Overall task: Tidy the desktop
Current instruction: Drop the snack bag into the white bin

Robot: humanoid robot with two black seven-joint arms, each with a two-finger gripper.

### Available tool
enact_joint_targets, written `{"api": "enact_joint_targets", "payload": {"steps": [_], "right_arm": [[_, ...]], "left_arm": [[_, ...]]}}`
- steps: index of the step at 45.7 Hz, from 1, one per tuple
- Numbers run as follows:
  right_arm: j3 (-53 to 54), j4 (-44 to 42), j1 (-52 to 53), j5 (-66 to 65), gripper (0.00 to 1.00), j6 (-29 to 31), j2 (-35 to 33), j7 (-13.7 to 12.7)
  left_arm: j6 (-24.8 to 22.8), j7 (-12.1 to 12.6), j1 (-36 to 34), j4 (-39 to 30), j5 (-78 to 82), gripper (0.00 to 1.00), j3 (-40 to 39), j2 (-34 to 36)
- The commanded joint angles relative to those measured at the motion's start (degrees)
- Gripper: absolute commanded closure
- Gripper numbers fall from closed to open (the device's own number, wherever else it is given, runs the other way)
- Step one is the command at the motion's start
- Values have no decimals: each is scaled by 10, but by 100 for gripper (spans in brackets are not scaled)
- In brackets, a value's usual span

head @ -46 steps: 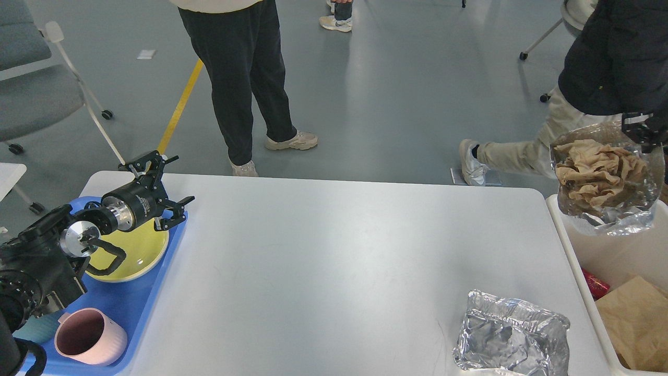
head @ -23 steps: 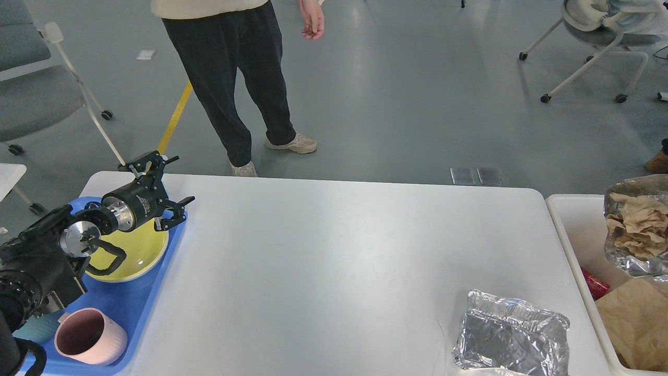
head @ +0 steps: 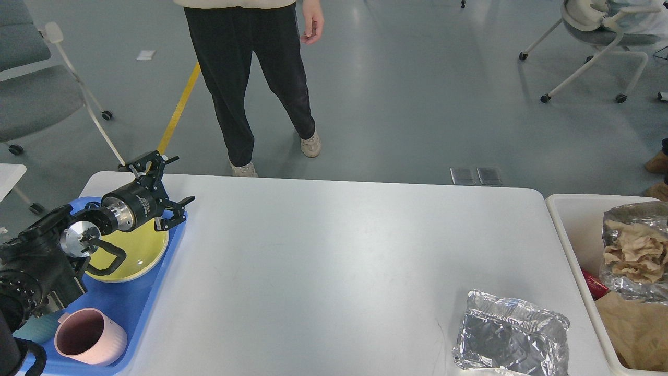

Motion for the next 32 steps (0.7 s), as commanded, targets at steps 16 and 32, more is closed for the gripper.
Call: {"api": "enact_joint_targets", "payload": {"steps": [16,32], "right_arm": [[4,5,-23,-1,33,-49,2,3],[-2,55,56,-5,0,-27,8,5]], "left_arm": [[0,1,0,0,0,4,0,0],[0,0,0,0,0,4,0,0]]}}
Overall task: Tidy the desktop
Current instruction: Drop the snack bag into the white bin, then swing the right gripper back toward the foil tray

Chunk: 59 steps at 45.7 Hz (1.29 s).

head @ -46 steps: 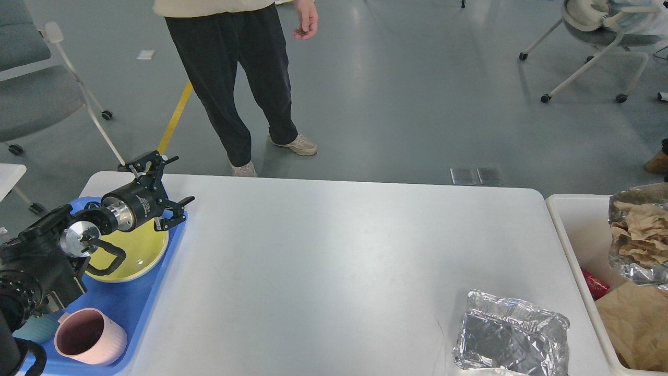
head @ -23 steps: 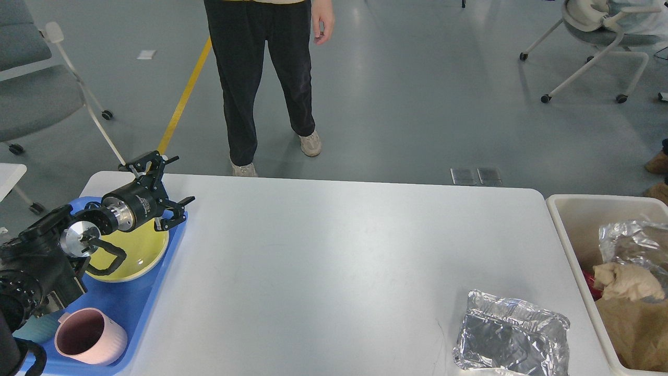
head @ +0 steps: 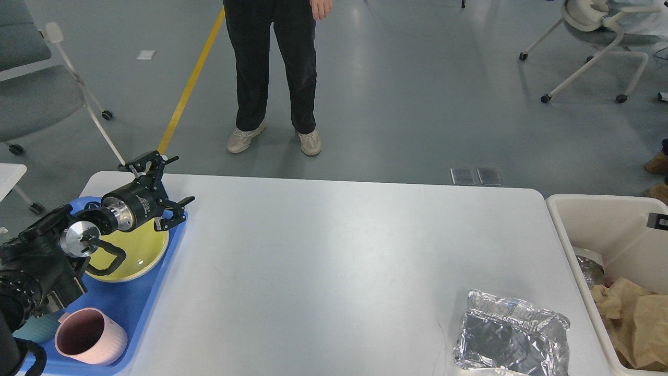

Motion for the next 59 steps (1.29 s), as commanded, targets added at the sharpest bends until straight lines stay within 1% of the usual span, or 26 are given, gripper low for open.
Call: {"api": "enact_joint_targets", "payload": {"steps": [1,11,18,20,26,35,38,44,52,59], "right_arm": [[-9,35,63,-4,0,19,-3,0],[-16,51,165,-12,0,92,-4,0],[-45,74,246,-15,0,150,-6,0],[-45,84,270,-15,0,179,-6,0],[-46,89,348,-15,0,293,-12,1],[-45,89,426,-13,0,417,-6,1],[-43,92,442,-12,0,448,2,1],[-28,139,476,-11,0,471,24,1],[22,224,519,-7,0,477,47,1],[49,236,533,5,0,476,102,0]], "left_arm": [[1,0,0,0,-1,4,0,0],[0,0,0,0,-1,4,0,0],[0,0,0,0,0,4,0,0],[1,0,0,0,0,4,0,0],[1,0,0,0,0,4,0,0],[1,0,0,0,0,4,0,0],[1,0,0,0,0,4,0,0],[0,0,0,0,0,4,0,0],[1,0,0,0,0,4,0,0],[0,0,0,0,0,4,0,0]]}}
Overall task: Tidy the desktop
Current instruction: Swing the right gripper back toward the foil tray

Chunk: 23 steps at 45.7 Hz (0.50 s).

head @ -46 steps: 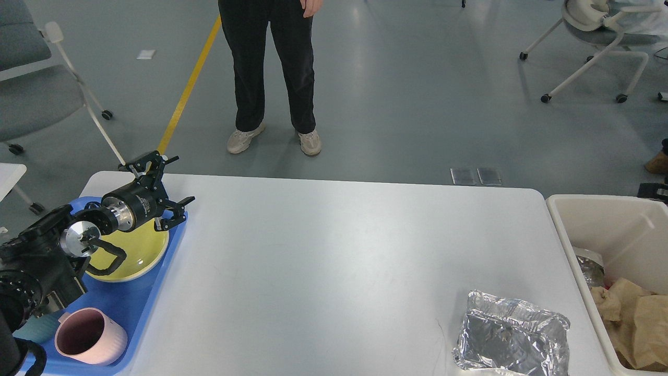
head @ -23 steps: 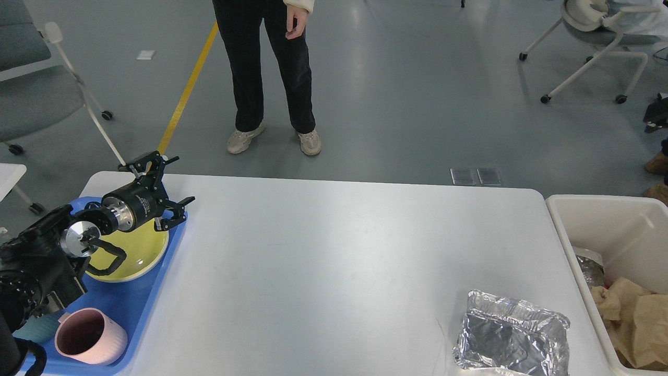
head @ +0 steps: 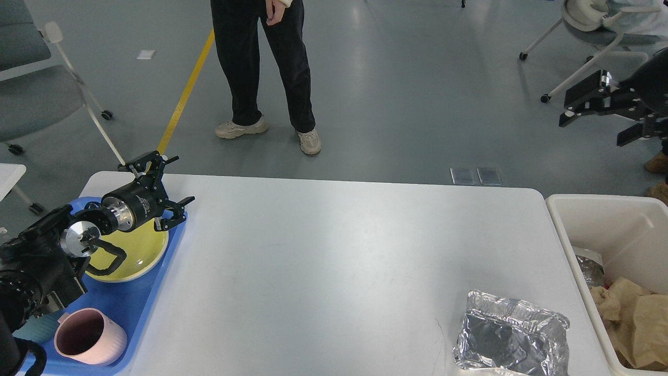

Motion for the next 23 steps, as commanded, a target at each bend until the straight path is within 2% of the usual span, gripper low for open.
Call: {"api": "enact_joint_targets", "payload": {"steps": [1,13,23], "right_arm": [[23,10,8,14,0,-1,50,-1],[29,2,-30,73,2,-23,156,-1],[24,2,-109,77,4,-82,201,-1]], "left_arm": [[0,0,0,0,0,4,0,0],[-1,0,0,0,0,4,0,0],[-1,0,0,0,0,4,0,0]]}}
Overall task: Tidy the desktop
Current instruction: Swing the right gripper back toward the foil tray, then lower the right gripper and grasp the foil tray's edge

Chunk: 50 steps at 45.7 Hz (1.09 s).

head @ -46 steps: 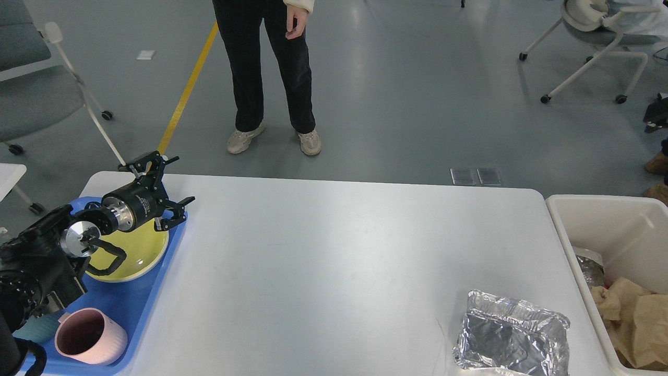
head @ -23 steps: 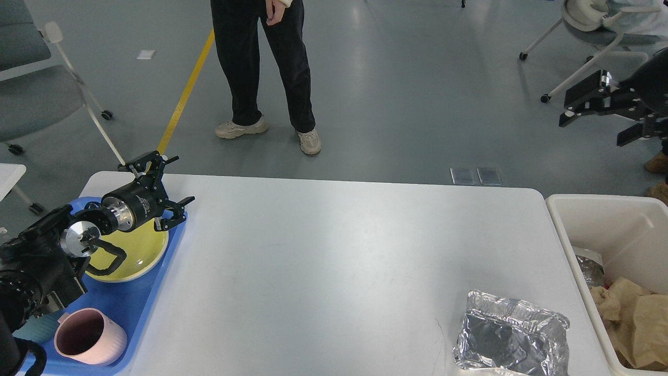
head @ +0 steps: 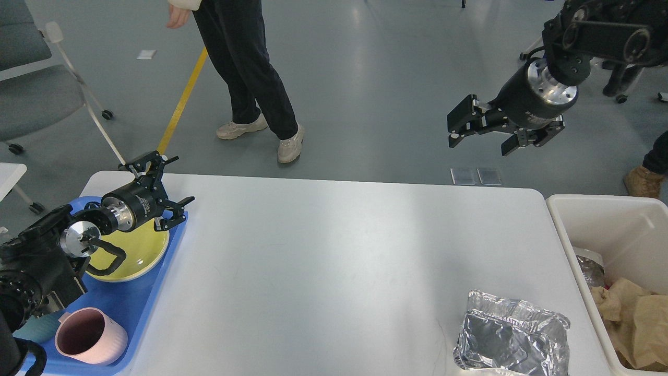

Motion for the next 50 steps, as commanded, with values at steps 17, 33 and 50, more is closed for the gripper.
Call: {"api": "enact_joint_targets", "payload": {"steps": [17,33,50], "right_arm": [[-29,-1,-207,0,7,-98,1,0],[-52,-9,-297,-2,8,-140,-63,-1],[-82,-8,-333,-2,9,-166,-125,-1]], "left_arm": [[-1,0,0,0,0,4,0,0],[0,0,0,0,0,4,0,0],[0,0,0,0,0,4,0,0]]}}
